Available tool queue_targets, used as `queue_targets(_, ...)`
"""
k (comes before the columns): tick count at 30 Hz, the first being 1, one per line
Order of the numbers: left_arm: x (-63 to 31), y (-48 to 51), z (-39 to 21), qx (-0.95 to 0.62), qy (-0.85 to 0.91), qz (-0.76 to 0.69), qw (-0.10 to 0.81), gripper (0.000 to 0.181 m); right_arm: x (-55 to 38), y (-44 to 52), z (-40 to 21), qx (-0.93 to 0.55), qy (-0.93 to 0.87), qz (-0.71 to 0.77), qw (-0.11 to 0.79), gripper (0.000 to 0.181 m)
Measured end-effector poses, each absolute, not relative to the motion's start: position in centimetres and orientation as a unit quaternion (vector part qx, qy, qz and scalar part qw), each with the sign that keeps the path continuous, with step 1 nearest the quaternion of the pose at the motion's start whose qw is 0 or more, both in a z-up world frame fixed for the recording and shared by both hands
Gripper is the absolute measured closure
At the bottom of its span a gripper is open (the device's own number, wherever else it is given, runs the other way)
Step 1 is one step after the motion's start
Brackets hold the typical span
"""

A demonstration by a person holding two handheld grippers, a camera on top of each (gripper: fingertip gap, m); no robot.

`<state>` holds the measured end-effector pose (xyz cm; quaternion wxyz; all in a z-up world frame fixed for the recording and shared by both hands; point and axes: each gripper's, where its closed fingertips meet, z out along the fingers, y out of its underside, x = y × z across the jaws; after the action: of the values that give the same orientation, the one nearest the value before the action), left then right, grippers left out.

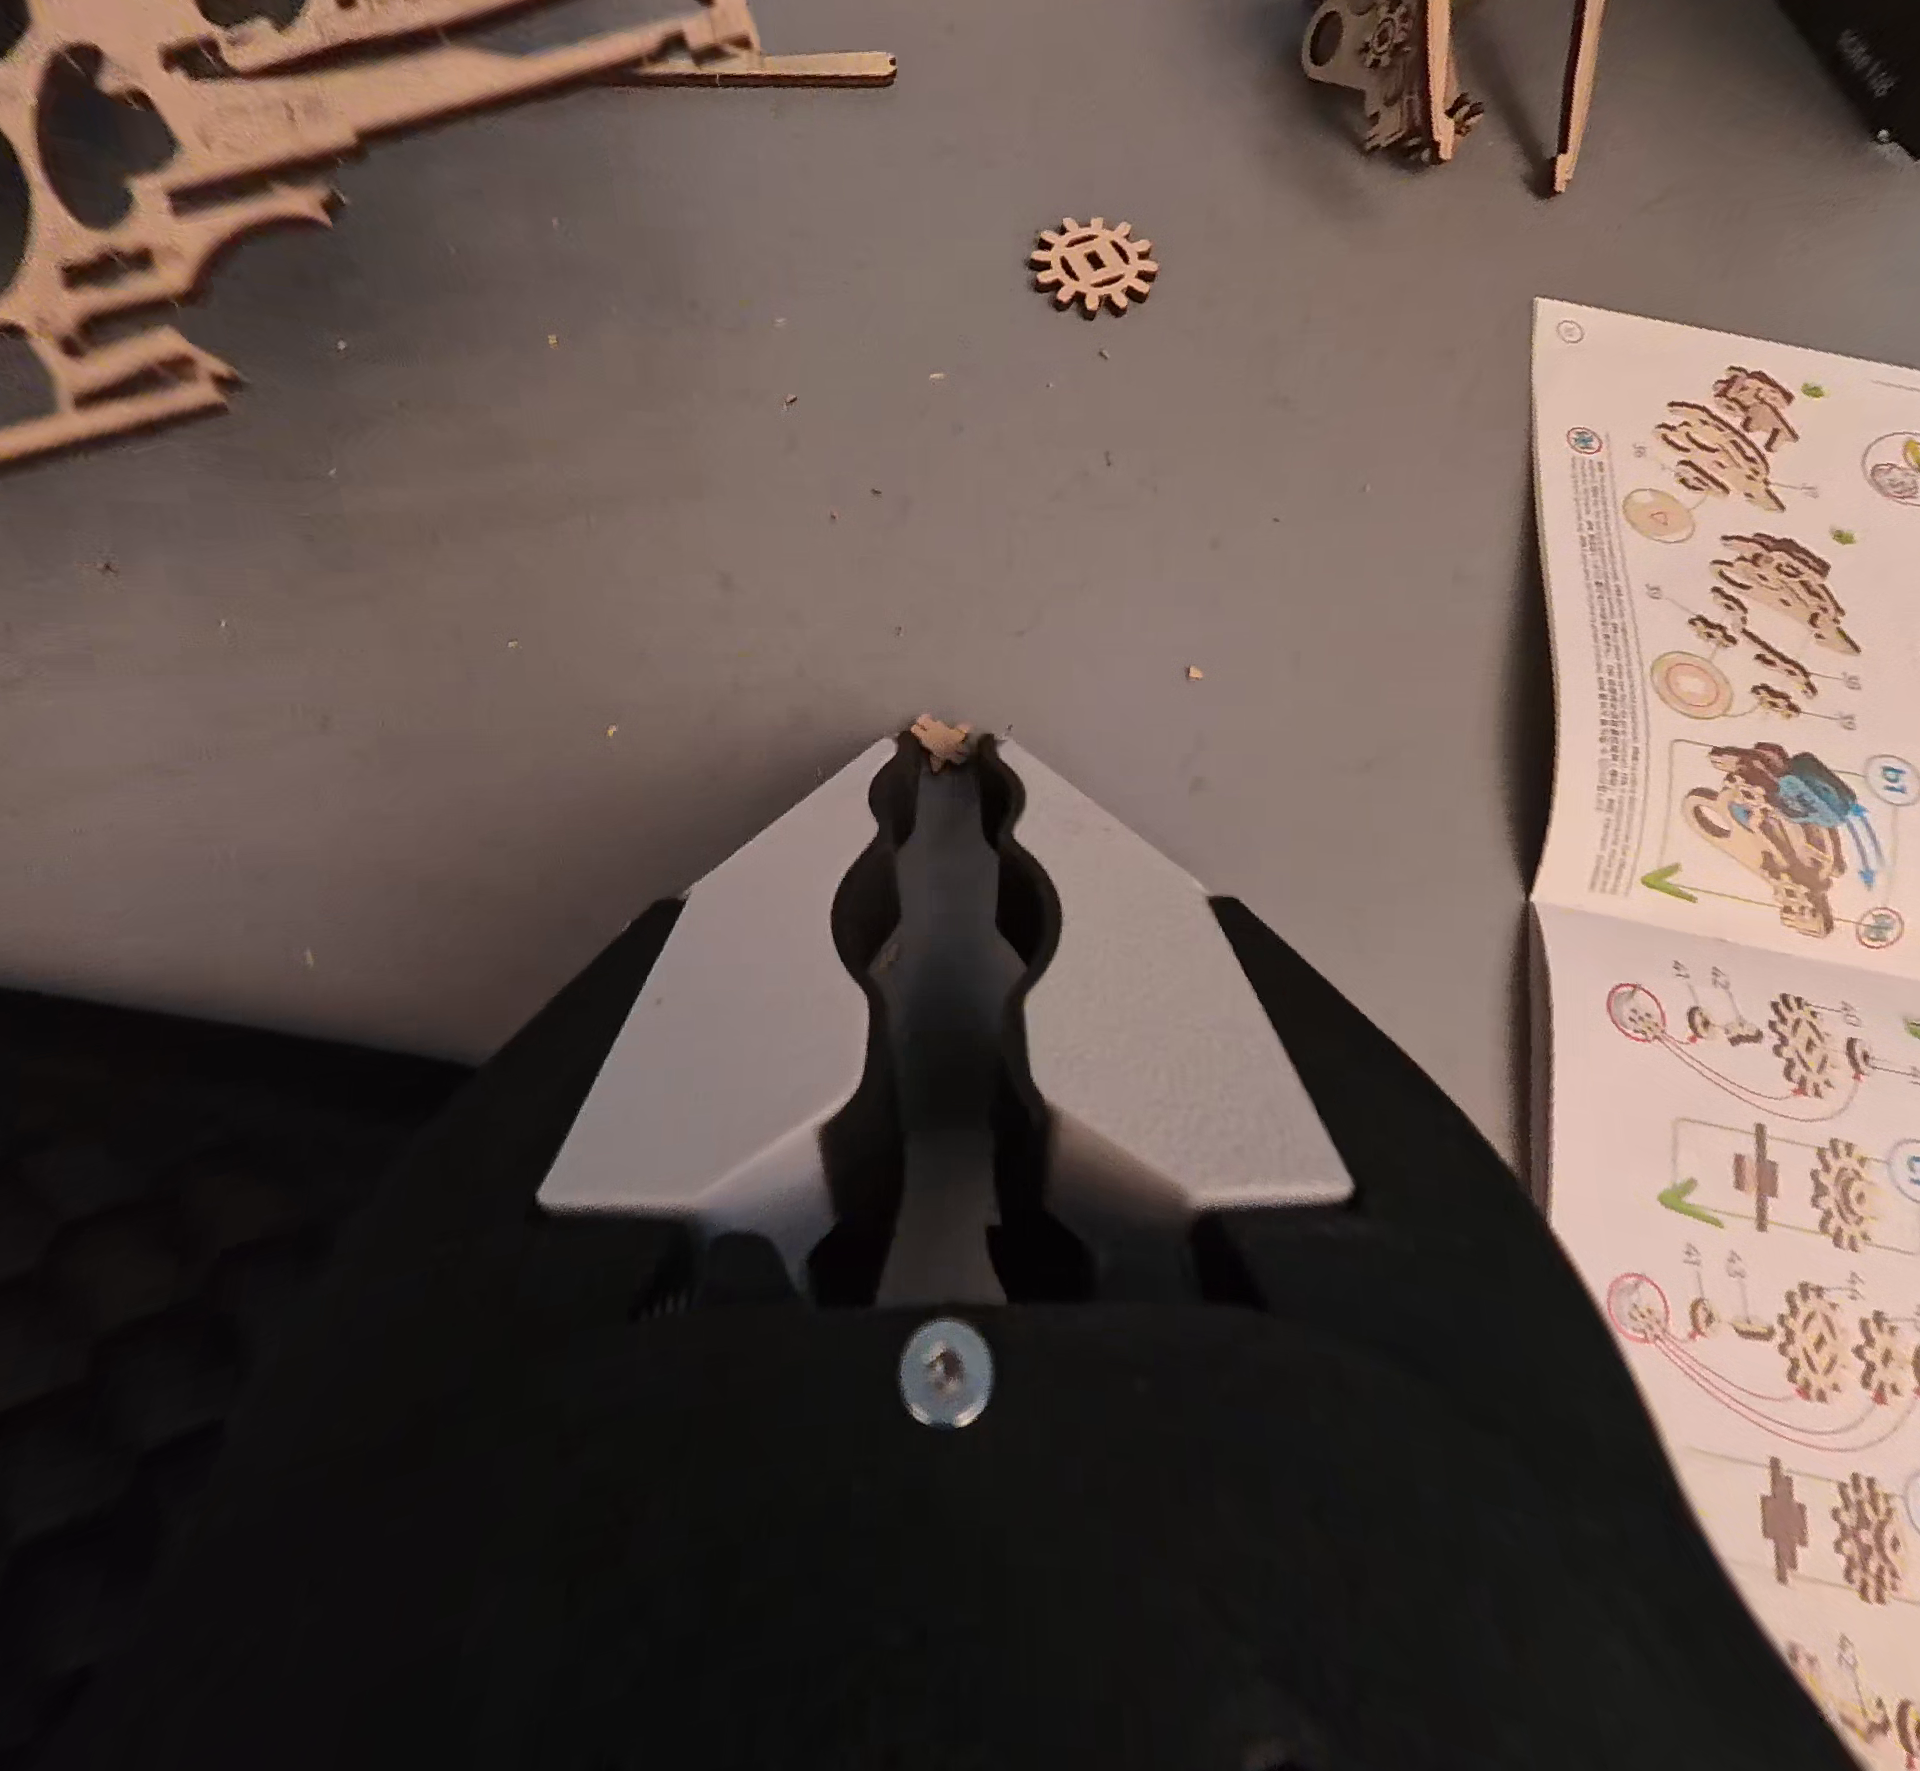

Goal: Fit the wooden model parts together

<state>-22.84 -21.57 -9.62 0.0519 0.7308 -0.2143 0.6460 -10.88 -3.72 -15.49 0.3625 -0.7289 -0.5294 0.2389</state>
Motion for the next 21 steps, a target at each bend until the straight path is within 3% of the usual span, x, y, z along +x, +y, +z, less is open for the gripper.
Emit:
queue_targets(1, -22.7, -21.6, -10.3, 0.741, -0.233, 0.628, 0.046, 0.180, -10.8, -3.8, -15.4, -0.727, -0.530, 0.234, 0.368, 0.162)
queue_targets(3, -22.4, -21.4, -11.1, 0.756, -0.272, 0.595, 0.027, 0.180, -10.6, -3.9, -14.8, -0.721, -0.523, 0.230, 0.391, 0.150)
queue_targets(9, -21.1, -19.5, -10.3, 0.763, -0.276, 0.584, -0.016, 0.181, -11.4, -5.9, -9.6, -0.690, -0.460, 0.329, 0.453, 0.150)
queue_targets(13, -20.3, -19.2, -9.4, 0.751, -0.263, 0.605, -0.020, 0.181, -13.8, -8.2, -6.5, -0.682, -0.353, 0.527, 0.365, 0.135)
queue_targets(17, -19.8, -19.2, -8.7, 0.737, -0.256, 0.625, -0.026, 0.181, -14.8, -9.9, -7.0, -0.690, -0.295, 0.616, 0.240, 0.124)
queue_targets(19, -19.5, -19.2, -8.4, 0.728, -0.256, 0.635, -0.026, 0.181, -15.3, -11.1, -7.7, -0.691, -0.275, 0.648, 0.167, 0.130)
queue_targets(20, -19.4, -19.2, -8.3, 0.725, -0.257, 0.638, -0.026, 0.178, -15.5, -11.9, -7.8, -0.681, -0.276, 0.665, 0.135, 0.167)
queue_targets(21, -19.4, -19.0, -8.6, 0.729, -0.257, 0.634, -0.030, 0.171, -15.6, -12.4, -7.8, -0.670, -0.270, 0.682, 0.113, 0.179)
